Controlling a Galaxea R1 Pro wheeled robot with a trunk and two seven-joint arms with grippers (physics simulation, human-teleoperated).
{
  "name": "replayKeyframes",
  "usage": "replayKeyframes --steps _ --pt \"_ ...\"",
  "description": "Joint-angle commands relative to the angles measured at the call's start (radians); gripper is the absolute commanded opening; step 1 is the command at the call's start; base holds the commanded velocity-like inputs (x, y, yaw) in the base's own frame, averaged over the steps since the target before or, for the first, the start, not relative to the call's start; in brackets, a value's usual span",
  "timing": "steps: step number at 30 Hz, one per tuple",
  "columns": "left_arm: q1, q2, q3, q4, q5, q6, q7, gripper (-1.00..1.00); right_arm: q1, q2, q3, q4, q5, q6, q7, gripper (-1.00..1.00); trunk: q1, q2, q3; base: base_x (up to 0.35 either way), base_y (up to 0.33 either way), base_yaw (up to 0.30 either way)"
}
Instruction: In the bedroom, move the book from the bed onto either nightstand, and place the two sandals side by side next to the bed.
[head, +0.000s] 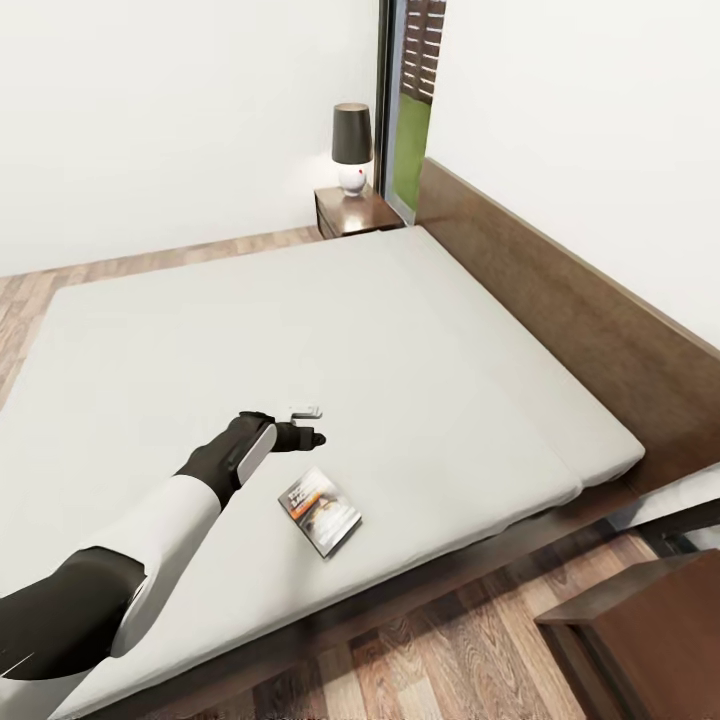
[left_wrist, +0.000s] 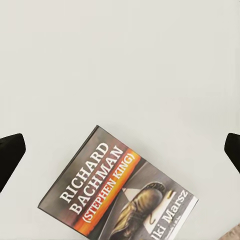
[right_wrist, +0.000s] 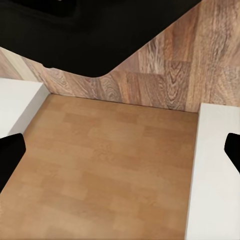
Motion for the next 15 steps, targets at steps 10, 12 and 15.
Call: replayKeyframes --steps 10,12,15 --pt "-0.001 0.001 -0.003 -0.001 -0.003 0.003 -0.003 1.0 -0.001 -0.001 0.007 0.001 0.001 0.001 0.003 1.0 0.0 -0.001 -0.017 0.0 0.0 0.0" --pt "-0.001 0.001 -0.003 -0.001 -0.003 0.003 -0.003 1.0 0.0 -0.002 0.006 0.001 0.001 0.001 0.003 1.0 0.0 -0.001 -0.021 0.0 0.0 0.0" --pt "-0.001 0.001 -0.003 -0.001 -0.003 0.003 -0.003 1.0 0.001 -0.003 0.006 0.001 0.002 0.001 0.003 1.0 0.0 -0.001 -0.026 0.0 0.0 0.0"
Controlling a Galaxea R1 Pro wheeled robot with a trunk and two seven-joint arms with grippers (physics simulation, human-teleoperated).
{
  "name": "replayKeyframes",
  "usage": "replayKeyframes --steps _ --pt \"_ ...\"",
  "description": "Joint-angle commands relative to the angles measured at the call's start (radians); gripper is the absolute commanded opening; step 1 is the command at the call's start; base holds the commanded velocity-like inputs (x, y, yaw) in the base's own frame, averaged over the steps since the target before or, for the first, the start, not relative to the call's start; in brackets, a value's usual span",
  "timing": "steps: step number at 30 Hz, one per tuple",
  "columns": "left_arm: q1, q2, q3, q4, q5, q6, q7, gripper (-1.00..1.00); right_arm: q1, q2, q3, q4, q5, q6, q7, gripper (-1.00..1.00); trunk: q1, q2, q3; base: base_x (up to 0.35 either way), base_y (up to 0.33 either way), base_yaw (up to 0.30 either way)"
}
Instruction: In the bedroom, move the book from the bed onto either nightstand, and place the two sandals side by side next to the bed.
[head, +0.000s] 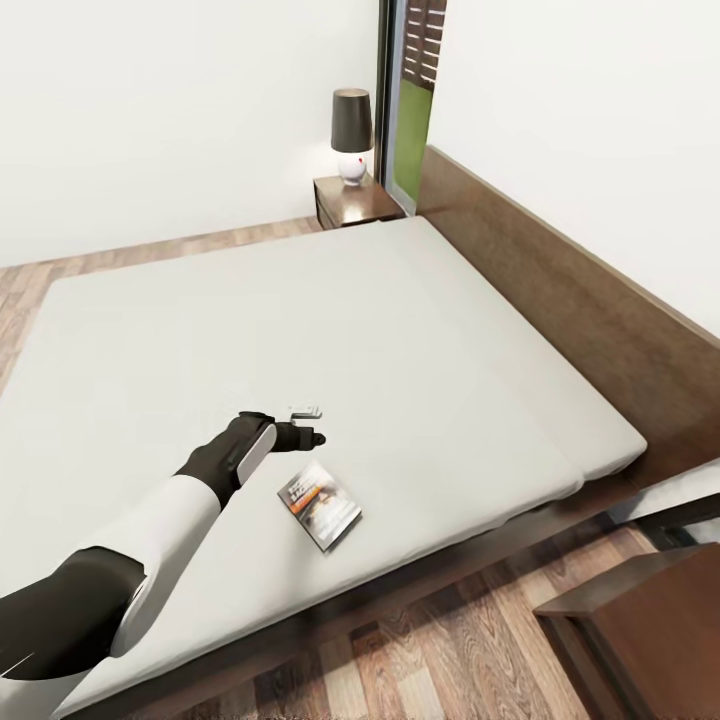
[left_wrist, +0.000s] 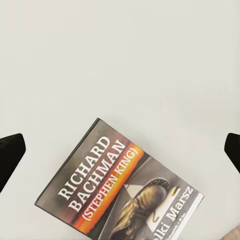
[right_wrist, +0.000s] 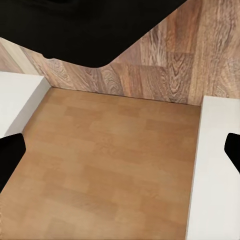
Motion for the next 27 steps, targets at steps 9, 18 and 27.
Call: replayKeyframes --steps 9,18,27 --pt "0.0 0.001 -0.004 -0.001 -0.003 0.002 -0.003 1.0 0.028 -0.003 0.006 0.0 0.002 0.001 0.003 1.0 0.0 -0.001 -0.013 0.0 0.0 0.0" --pt "0.0 0.001 -0.007 -0.001 -0.003 0.002 -0.003 1.0 0.03 -0.004 0.006 0.0 0.001 0.001 0.003 1.0 0.0 -0.001 -0.015 0.0 0.0 0.0" --pt "0.0 0.001 -0.009 -0.001 -0.003 0.002 -0.003 1.0 0.031 -0.007 0.006 0.0 0.0 0.001 0.003 1.0 0.0 -0.001 -0.015 0.0 0.0 0.0"
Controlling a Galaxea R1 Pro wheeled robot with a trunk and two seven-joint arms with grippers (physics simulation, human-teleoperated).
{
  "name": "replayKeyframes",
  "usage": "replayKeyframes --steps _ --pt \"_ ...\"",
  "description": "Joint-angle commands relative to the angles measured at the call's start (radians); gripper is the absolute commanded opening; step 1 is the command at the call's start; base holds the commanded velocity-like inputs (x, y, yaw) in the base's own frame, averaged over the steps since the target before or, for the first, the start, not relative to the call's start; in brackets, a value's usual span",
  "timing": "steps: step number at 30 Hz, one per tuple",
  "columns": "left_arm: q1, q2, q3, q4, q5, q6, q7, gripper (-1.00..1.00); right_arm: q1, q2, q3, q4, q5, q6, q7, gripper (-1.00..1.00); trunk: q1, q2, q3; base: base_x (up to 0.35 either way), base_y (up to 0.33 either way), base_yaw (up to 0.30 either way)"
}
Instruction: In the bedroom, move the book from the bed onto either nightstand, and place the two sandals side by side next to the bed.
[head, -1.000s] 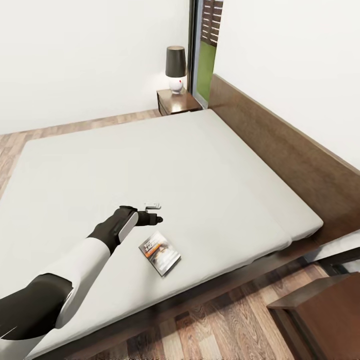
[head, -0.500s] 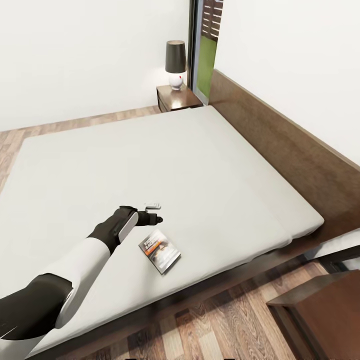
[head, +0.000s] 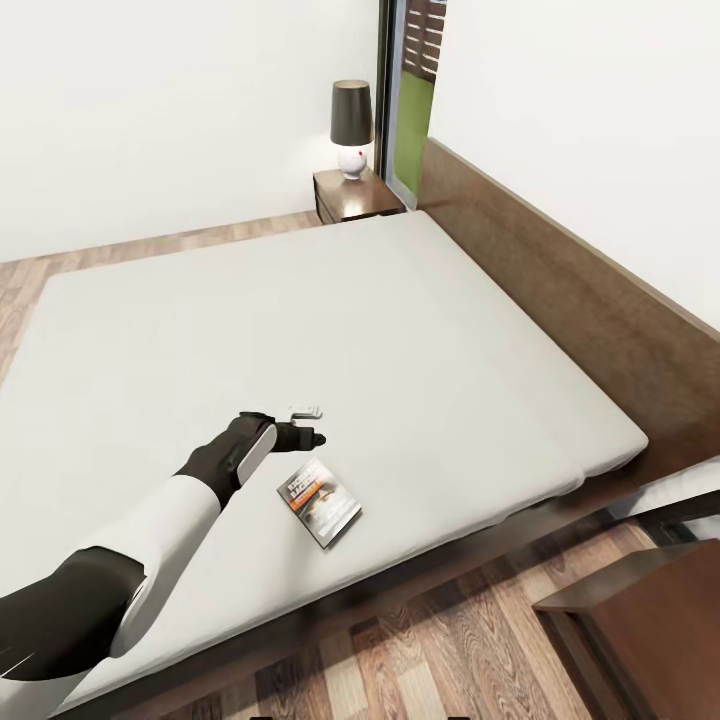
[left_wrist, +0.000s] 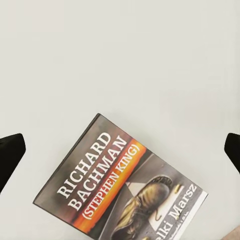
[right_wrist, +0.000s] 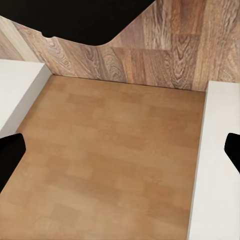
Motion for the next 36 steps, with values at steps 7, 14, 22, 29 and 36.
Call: replayKeyframes --steps 7,14,22,29,36 --pt "-0.001 0.0 -0.002 -0.001 -0.002 0.003 -0.003 1.0 0.001 -0.003 0.007 0.001 0.001 0.001 0.003 1.0 0.0 0.0 -0.001 0.0 0.0 0.0" --pt "-0.001 0.0 -0.003 -0.001 -0.003 0.003 -0.003 1.0 0.005 -0.006 0.007 0.001 0.001 0.001 0.003 1.0 0.0 0.0 -0.001 0.0 0.0 0.0" --pt "-0.001 0.0 -0.005 -0.001 -0.003 -0.004 -0.003 1.0 0.04 -0.01 0.006 0.001 0.002 0.001 0.003 1.0 0.0 0.0 -0.001 0.0 0.0 0.0" --pt "-0.001 0.001 -0.005 -0.001 -0.002 -0.009 -0.003 1.0 0.086 -0.024 0.006 0.001 0.002 0.001 0.003 1.0 0.0 0.0 -0.001 0.0 0.0 0.0" --pt "0.001 0.002 -0.005 -0.002 -0.001 -0.014 -0.003 1.0 0.146 -0.032 0.009 0.001 0.006 0.001 0.003 1.0 0.0 0.0 0.0 0.0 0.0 0.004"
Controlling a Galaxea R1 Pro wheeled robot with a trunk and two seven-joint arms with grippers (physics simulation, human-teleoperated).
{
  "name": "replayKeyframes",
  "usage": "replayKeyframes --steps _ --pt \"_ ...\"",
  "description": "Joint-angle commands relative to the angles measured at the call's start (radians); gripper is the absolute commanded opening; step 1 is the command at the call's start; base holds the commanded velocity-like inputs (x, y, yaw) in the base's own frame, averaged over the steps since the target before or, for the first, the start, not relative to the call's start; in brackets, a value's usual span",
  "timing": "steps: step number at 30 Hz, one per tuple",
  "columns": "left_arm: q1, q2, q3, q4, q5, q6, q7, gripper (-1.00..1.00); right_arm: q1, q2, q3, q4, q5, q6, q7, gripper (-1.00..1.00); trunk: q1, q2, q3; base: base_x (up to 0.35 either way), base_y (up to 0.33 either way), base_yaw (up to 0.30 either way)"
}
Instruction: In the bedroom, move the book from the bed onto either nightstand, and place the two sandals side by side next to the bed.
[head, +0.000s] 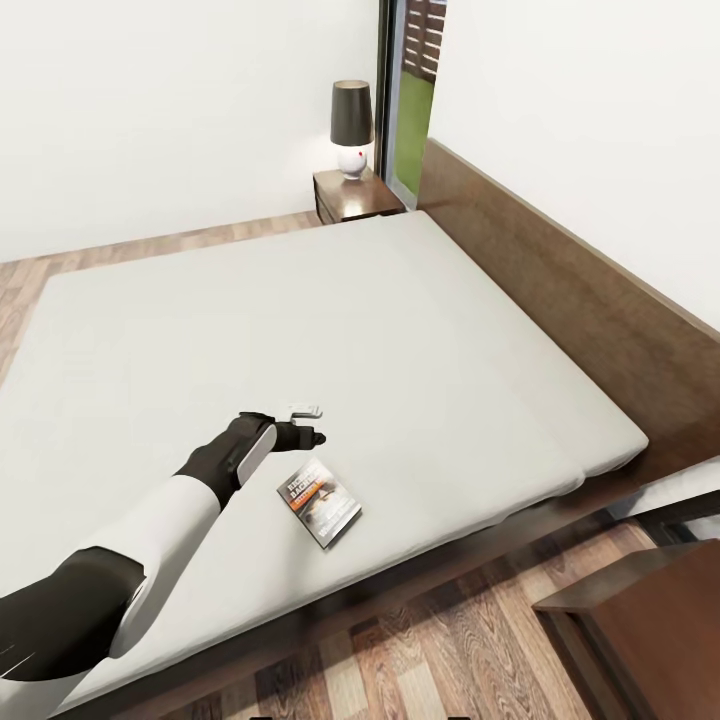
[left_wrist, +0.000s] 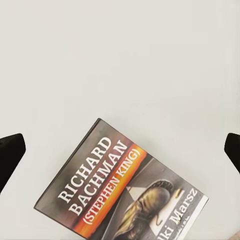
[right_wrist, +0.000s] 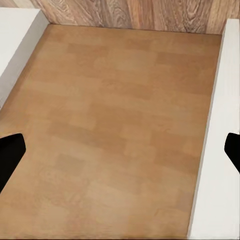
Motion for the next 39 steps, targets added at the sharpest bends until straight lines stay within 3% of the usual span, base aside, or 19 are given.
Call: replayKeyframes --steps 1,24,39 --pt "0.0 0.0 -0.002 -0.001 -0.002 0.003 -0.003 1.0 0.0 0.0 0.007 -0.002 0.001 0.003 0.004 1.0 0.0 0.0 0.0 0.0 0.0 0.013" --pt "0.0 0.0 -0.001 -0.007 -0.002 0.005 0.0 1.0 0.072 -0.002 0.009 0.0 0.003 0.01 0.009 1.0 0.0 0.0 0.01 0.0 0.0 0.002" --pt "0.0 0.0 -0.002 -0.004 -0.002 0.005 -0.001 1.0 0.085 -0.001 0.011 0.0 0.002 0.015 0.009 1.0 0.0 0.0 0.01 0.0 0.0 0.0"
